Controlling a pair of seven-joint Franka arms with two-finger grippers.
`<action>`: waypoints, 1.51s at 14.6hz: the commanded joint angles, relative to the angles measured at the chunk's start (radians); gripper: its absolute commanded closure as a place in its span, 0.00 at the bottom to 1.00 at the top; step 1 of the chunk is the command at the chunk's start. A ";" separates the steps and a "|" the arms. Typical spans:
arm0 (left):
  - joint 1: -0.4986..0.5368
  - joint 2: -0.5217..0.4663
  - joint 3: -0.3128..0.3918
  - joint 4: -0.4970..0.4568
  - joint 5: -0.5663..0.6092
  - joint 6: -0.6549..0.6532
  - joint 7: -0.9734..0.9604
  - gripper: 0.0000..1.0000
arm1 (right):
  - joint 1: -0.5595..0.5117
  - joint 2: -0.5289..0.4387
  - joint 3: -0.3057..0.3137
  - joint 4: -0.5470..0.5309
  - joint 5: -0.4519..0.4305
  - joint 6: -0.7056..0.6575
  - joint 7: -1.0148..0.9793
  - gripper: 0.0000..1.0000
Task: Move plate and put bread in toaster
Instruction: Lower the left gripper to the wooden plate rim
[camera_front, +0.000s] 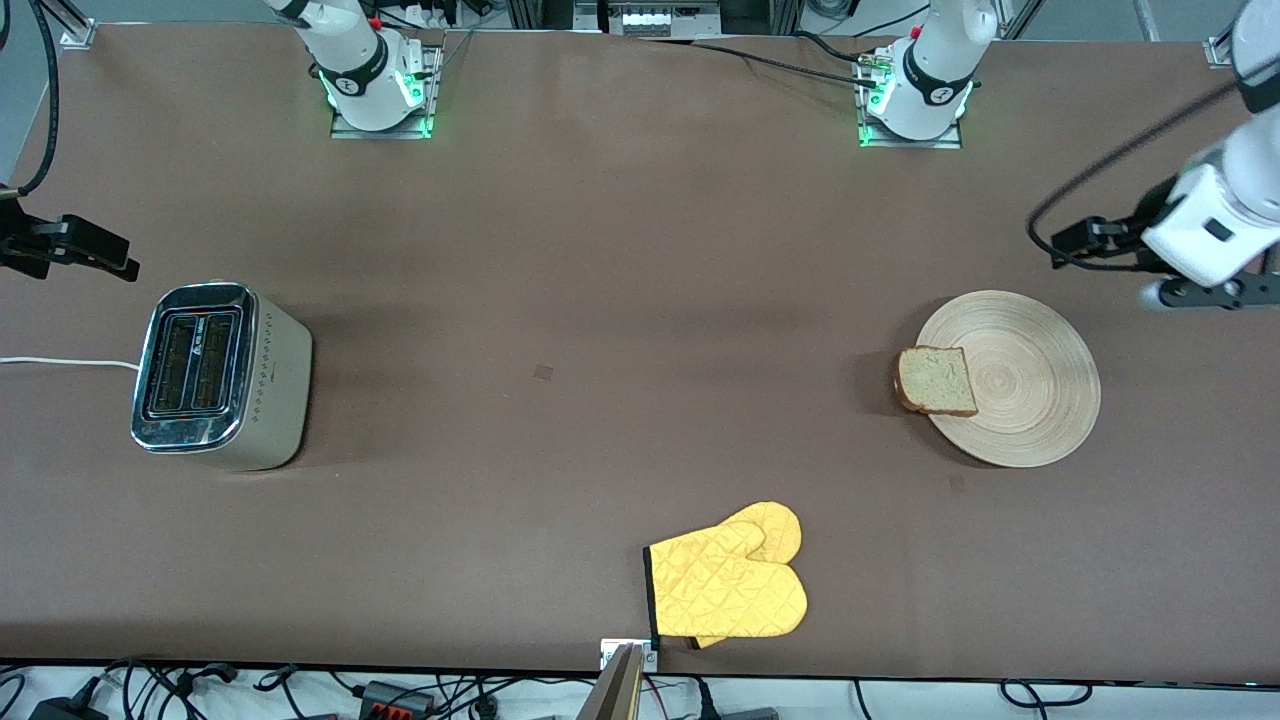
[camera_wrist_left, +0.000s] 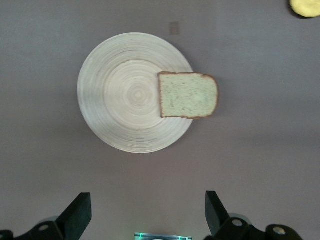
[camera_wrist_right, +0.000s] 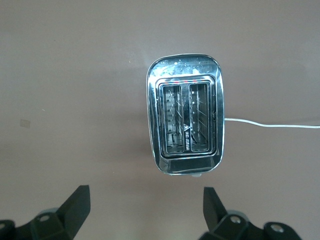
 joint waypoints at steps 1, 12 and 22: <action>0.092 0.073 0.001 0.057 -0.019 -0.034 0.112 0.00 | -0.003 -0.001 0.003 0.010 0.001 -0.015 -0.014 0.00; 0.561 0.398 0.001 0.053 -0.380 0.062 0.610 0.00 | -0.006 -0.001 0.003 0.010 0.004 -0.015 -0.015 0.00; 0.697 0.705 0.001 0.052 -0.775 0.190 1.023 0.01 | -0.006 -0.001 0.003 0.010 0.004 -0.015 -0.015 0.00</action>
